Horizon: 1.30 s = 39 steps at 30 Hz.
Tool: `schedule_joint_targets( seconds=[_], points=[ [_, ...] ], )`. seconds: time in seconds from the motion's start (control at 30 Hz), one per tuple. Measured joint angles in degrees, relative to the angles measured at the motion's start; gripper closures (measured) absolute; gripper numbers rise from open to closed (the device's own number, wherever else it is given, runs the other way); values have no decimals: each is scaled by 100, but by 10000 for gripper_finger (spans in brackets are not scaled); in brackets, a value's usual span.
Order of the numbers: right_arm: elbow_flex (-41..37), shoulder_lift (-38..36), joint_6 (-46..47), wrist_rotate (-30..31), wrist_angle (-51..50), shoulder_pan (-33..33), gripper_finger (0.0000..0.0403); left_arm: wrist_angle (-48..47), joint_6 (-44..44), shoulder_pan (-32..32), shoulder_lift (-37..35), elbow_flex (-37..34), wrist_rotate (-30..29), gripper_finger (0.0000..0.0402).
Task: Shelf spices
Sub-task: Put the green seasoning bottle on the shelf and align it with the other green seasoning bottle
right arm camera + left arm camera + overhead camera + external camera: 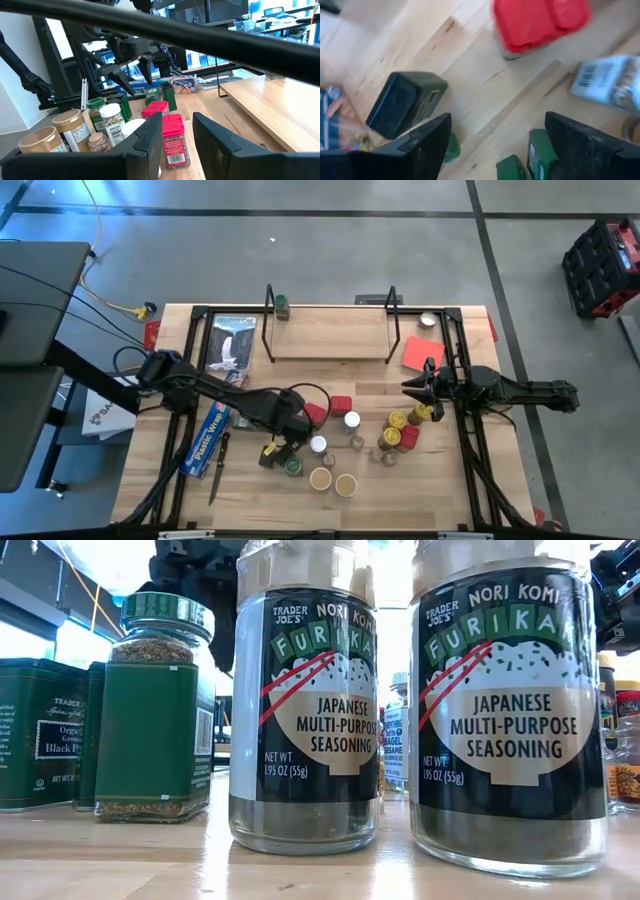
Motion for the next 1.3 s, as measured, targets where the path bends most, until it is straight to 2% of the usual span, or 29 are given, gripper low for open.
schedule_joint_targets(
  seconds=[0.17, 0.3, 0.63, 0.87, 1.1, 1.3],
  points=[
    [-2, 0, 0, 0, -1, 1, 300, -46, 333, -251, 0, 0, -267, 84],
    [0, 0, 0, 0, -1, 0, 300, -393, -190, -428, -2, 0, -192, 84],
    [0, 0, 0, 0, 1, 1, 300, -1444, -1716, -1317, -157, 0, -312, 84],
    [-2, 0, 0, -2, -1, 1, 300, -1563, -1910, -1645, -231, -45, -373, 84],
    [-2, -2, 0, -2, 1, 0, 300, -1666, -751, -1613, -307, -565, -199, 84],
    [-2, -2, 0, -2, -1, -1, 300, -1046, 771, -1169, -1061, -1493, 55, 84]
  ],
)
